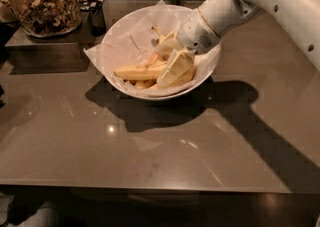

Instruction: Pick banana from white bowl

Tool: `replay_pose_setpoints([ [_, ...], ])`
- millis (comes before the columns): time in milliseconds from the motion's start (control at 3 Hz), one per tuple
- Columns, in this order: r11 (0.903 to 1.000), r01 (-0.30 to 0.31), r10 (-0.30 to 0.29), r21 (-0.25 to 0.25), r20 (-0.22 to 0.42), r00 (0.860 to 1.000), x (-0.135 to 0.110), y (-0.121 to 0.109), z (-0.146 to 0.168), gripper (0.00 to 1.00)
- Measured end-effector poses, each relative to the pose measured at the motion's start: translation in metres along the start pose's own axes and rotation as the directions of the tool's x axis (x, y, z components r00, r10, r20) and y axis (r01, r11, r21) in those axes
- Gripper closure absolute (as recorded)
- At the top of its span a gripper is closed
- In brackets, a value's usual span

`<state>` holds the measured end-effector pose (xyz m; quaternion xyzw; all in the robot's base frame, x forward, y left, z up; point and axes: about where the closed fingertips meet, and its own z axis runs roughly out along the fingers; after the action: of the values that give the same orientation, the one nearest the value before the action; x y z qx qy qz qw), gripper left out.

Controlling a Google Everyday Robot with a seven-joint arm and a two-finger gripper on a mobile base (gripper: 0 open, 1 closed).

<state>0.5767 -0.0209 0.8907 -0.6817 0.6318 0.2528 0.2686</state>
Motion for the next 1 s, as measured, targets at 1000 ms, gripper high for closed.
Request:
replay_pose_setpoints([
  [1000, 0.999, -0.012, 0.012, 0.043, 0.012, 1.0, 0.0005, 0.0067, -0.0106, 1.0],
])
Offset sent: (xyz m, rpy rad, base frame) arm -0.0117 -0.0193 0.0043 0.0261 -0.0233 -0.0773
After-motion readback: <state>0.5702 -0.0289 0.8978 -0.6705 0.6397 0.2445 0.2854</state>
